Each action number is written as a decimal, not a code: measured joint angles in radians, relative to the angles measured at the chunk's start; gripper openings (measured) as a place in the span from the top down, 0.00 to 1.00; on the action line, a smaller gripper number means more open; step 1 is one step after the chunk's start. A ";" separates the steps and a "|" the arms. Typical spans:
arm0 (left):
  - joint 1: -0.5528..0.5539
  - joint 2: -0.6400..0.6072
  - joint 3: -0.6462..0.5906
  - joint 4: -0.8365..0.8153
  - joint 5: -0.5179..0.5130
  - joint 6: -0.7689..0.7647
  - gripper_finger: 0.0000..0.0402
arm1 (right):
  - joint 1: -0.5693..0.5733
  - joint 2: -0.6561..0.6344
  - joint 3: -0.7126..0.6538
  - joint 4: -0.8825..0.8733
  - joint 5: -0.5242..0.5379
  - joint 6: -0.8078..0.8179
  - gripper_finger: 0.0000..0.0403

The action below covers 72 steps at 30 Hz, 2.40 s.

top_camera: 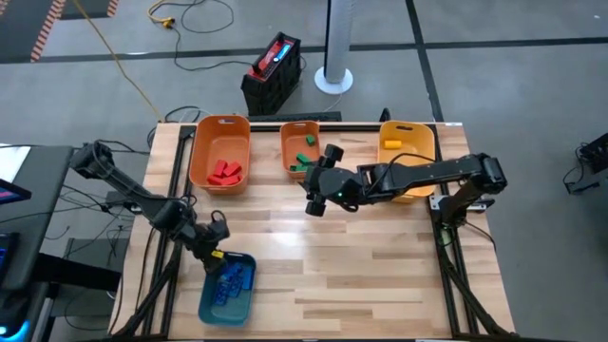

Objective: Sort blocks
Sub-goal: Put the blue game piece into the blue bin, then return to Home Position

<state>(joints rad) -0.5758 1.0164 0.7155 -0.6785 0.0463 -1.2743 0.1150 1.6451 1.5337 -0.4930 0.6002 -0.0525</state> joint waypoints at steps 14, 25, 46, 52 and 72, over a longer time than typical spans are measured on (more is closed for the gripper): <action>0.011 -0.096 0.062 -0.015 -0.096 0.028 0.48 | -0.007 -0.077 -0.006 0.044 -0.040 0.184 0.37; 0.010 -0.305 0.098 0.115 -0.709 0.481 0.54 | -0.003 -0.418 -0.552 0.375 -0.082 0.448 0.37; 0.181 -0.634 0.098 -0.026 -0.843 0.714 0.82 | -0.197 -1.156 -1.196 0.679 -0.163 0.751 0.37; 0.205 -0.563 0.097 0.024 -0.842 0.795 0.86 | -0.234 -1.428 -1.267 0.616 -0.164 0.729 0.37; 0.425 -0.186 0.097 0.693 -0.183 1.037 0.87 | -0.238 -1.628 -1.344 0.603 -0.210 0.780 0.37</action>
<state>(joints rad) -0.1503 0.8304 0.8127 0.0143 -0.1362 -0.2377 -0.1227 0.0170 0.1898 0.1104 0.3902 0.7278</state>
